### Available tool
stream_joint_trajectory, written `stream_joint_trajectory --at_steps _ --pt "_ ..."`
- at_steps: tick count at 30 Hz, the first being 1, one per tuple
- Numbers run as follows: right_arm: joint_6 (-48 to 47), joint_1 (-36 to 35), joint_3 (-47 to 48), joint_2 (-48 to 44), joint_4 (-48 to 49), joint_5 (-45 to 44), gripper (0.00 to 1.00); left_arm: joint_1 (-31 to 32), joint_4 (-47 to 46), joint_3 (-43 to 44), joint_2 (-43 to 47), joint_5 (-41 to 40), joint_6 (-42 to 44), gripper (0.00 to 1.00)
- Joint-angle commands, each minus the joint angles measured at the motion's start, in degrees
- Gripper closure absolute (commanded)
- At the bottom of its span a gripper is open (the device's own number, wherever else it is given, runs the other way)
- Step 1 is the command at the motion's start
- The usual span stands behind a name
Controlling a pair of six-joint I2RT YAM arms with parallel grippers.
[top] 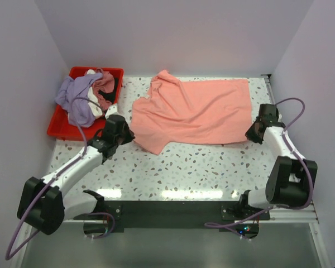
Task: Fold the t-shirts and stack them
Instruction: Flatten the tshirt out
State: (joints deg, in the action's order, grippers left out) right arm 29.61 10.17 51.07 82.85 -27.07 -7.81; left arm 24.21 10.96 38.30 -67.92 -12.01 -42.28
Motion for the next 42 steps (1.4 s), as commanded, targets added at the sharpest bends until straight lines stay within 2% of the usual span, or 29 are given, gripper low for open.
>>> stream_joint_trajectory --at_steps 1,12,22,28,31,34,38,42 --pt "-1.74 0.02 6.74 -7.25 -5.16 0.86 1.0 0.31 -1.82 7.74 5.33 -0.03 1.15 1.0" --pt "-4.12 0.02 30.91 -21.84 -19.85 -3.35 1.0 0.31 1.17 33.73 14.12 -1.96 7.56 1.0" --pt "-10.88 0.02 64.2 -23.7 -35.93 -11.69 1.0 0.31 3.1 56.95 17.65 -0.56 14.59 1.0" --pt "-13.69 0.02 78.71 -22.82 -38.75 -14.69 1.0 0.4 5.82 69.79 15.37 0.93 17.58 1.0" --pt "-14.93 0.02 79.98 -22.82 -38.76 -14.69 1.0 0.31 6.44 73.92 13.7 1.37 18.9 1.0" --pt "-15.19 0.02 75.26 -23.96 -35.44 -14.42 1.0 0.31 5.92 74.29 12.38 1.03 19.34 1.0" --pt "-15.63 0.02 67.08 -24.05 -30.95 -13.19 1.0 0.31 3.2 69.11 10.27 -3.35 20.13 1.0" --pt "-15.63 0.02 54.51 -22.74 -22.61 -9.94 1.0 0.31 -1.54 58.94 4.23 -14.32 22.58 1.0"
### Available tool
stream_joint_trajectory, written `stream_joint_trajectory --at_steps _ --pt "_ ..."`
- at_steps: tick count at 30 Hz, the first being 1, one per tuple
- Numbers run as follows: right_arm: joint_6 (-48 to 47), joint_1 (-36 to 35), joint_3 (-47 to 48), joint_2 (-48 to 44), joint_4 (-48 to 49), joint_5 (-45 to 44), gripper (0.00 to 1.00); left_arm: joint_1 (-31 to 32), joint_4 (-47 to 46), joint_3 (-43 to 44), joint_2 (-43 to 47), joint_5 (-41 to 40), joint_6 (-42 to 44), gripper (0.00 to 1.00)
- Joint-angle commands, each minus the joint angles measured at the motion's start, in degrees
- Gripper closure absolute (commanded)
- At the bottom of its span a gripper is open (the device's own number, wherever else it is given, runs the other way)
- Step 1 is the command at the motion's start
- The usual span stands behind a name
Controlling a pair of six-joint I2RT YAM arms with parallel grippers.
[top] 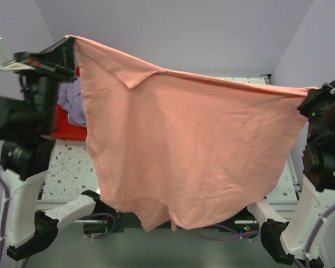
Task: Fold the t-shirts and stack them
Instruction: Flatten the tshirt out
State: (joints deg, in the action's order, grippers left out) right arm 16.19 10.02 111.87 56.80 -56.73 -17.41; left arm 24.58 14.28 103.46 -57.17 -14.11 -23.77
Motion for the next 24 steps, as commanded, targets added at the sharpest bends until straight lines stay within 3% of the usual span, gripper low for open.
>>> stream_joint_trajectory --at_steps 1,3,7,11,14,18,24 --pt "-2.21 0.17 -11.36 4.02 10.38 0.96 1.0 -0.06 -8.19 -8.25 -8.12 -13.22 4.86 1.0" --pt "-1.95 0.17 -16.22 6.83 13.82 1.76 1.0 -0.06 -11.46 -12.82 -14.16 -15.41 6.88 1.0" --pt "-0.72 0.17 -28.45 13.85 24.72 2.73 1.0 -0.14 -16.74 -13.73 -29.2 -14.81 8.65 1.0" --pt "-0.1 0.17 -33.38 25.18 32.9 3.87 1.0 -0.85 -16.31 -7.07 -48.0 -12.97 9.18 1.0" --pt "-0.1 0.17 -31.47 36.6 35.55 4.58 1.0 -1.72 -9.91 7.66 -66.95 -12.53 8.92 1.0" --pt "-0.28 0.17 -23.39 51.46 32.57 4.67 1.0 -2.16 -5.93 17.19 -77.72 -9.11 7.6 1.0" --pt "0.25 0.17 -16.87 61.41 31.06 6.07 1.0 -2.69 -11.73 12.39 -77.84 -6.55 6.02 1.0"
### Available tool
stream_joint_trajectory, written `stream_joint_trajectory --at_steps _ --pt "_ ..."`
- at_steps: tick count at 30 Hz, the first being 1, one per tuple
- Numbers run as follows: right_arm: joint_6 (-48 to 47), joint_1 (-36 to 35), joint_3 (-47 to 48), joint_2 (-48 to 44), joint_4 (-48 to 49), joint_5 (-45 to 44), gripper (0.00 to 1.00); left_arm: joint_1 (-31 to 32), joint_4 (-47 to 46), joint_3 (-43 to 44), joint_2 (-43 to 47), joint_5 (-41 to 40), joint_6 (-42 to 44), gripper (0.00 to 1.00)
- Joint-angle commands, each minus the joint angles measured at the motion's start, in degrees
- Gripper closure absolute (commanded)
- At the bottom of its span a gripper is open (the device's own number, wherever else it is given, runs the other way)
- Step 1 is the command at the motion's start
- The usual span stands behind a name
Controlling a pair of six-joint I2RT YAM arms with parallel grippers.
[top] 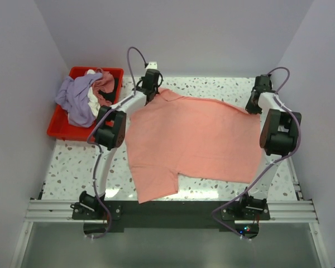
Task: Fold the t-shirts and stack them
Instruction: Fold the tshirt
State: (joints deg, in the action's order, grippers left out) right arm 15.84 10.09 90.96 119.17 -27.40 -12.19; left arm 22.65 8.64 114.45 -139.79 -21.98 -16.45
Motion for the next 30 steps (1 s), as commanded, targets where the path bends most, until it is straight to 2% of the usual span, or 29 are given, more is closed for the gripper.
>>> stream_joint_trajectory --at_steps 1,8,12,18,23,30 --pt "0.51 0.11 4.14 -0.7 1.65 1.02 1.0 -0.86 -6.1 0.78 5.13 1.24 -1.48 1.0" --pt "-0.19 0.11 0.89 -5.26 1.12 1.73 1.0 -1.12 -7.14 -9.76 13.12 2.11 -4.11 1.0" --pt "-1.33 0.11 -2.09 -10.09 0.07 1.82 1.0 -1.12 -13.12 -25.55 24.88 3.61 -7.36 1.0" --pt "-1.95 0.11 -3.77 -13.7 -2.48 0.41 1.0 -0.68 -13.83 -36.22 34.57 4.57 -12.2 1.0" --pt "-2.21 0.11 -3.68 -15.2 -5.91 -0.47 1.0 -0.33 -6.99 -40.61 40.36 3.87 -16.85 1.0" --pt "-2.48 0.11 -2.89 -16.34 -9.07 -2.49 1.0 1.42 -1.98 -49.85 50.39 0.72 -23.09 1.0"
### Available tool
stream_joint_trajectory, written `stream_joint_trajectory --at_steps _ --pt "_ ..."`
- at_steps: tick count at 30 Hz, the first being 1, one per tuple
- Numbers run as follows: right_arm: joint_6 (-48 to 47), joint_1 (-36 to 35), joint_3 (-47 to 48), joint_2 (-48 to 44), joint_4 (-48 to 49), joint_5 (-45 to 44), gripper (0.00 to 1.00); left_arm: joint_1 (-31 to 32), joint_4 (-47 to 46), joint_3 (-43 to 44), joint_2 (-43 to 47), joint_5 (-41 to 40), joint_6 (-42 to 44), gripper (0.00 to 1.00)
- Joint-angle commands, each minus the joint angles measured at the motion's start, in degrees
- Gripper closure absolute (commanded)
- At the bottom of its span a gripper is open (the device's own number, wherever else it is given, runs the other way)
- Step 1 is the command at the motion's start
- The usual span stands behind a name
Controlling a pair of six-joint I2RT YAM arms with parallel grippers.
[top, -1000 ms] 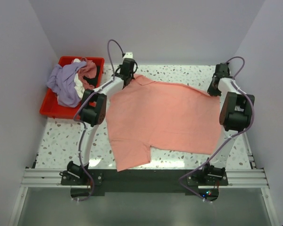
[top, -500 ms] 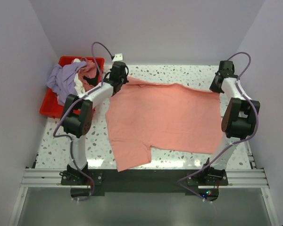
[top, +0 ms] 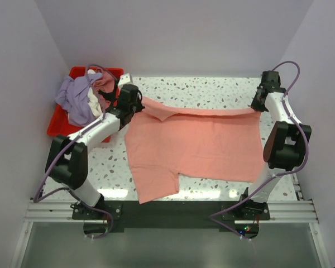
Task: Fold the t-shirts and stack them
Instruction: Fold the tshirt
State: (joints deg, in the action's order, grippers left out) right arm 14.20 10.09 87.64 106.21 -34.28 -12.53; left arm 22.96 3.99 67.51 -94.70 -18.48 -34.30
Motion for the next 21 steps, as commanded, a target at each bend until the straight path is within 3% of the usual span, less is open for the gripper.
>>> stream_joint_trajectory --at_steps 1,11,21 --pt "-0.92 0.11 0.52 -3.47 -2.63 -2.14 1.0 1.47 3.3 -3.78 6.27 -3.4 -5.94 1.0" --pt "-1.28 0.11 1.31 -3.65 -3.95 -1.88 1.0 5.86 11.74 -11.77 17.78 -8.06 -12.63 1.0" --pt "-1.89 0.11 0.26 -3.12 -5.62 -3.9 0.98 7.1 11.66 -16.53 17.62 -5.17 -14.21 1.0"
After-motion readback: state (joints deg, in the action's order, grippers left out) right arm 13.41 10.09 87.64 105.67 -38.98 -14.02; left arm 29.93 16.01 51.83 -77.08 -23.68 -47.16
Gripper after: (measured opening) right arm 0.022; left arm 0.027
